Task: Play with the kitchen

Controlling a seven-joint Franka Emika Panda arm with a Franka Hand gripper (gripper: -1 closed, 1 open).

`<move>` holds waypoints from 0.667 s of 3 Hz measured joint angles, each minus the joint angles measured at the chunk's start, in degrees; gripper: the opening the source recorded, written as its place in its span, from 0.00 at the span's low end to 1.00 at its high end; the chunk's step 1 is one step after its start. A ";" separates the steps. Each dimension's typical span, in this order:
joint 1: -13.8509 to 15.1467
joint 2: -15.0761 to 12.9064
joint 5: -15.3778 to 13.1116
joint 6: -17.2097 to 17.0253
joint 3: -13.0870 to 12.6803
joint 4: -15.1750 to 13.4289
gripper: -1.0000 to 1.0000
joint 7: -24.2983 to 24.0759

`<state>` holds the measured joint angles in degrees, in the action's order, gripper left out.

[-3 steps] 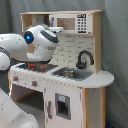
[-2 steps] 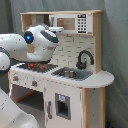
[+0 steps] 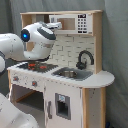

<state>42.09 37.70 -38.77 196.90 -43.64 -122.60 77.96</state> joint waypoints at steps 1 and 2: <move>0.11 2.50 0.16 -4.44 2.79 0.00 1.00 0.30; 0.28 7.00 0.63 -8.49 4.13 0.24 1.00 -1.43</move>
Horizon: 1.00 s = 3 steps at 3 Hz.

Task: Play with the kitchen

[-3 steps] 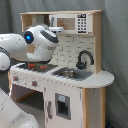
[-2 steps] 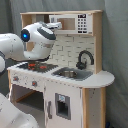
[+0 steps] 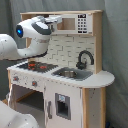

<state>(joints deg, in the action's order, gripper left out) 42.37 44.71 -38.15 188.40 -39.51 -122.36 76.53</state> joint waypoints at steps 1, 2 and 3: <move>0.09 4.23 0.01 -3.86 -0.64 0.47 1.00 -3.61; 1.18 7.21 0.01 -7.51 -2.41 1.75 1.00 -8.07; 3.53 8.97 0.01 -9.83 -4.18 3.94 1.00 -12.38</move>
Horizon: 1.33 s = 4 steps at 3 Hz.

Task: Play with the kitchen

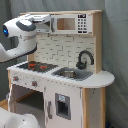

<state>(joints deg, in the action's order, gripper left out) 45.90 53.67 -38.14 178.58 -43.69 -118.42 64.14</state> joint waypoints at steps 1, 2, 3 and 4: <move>3.40 1.35 0.00 -1.66 -1.79 3.08 1.00 -4.81; 6.33 2.29 0.00 -2.70 -3.21 5.74 1.00 -8.84; 9.33 3.33 0.00 -3.97 -4.72 8.41 1.00 -13.34; 12.20 4.45 0.00 -5.63 -6.41 10.68 1.00 -18.48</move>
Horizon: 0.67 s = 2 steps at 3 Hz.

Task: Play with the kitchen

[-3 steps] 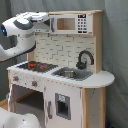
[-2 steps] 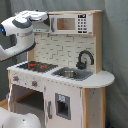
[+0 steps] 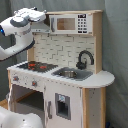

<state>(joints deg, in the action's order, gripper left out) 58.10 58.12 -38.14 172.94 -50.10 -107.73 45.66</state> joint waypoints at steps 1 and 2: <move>2.65 1.26 0.00 -1.85 -1.74 1.80 1.00 -5.55; 5.08 2.72 0.00 -3.55 -3.30 3.46 1.00 -11.13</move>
<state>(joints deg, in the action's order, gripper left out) 63.18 60.84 -38.14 169.40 -53.39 -104.27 34.53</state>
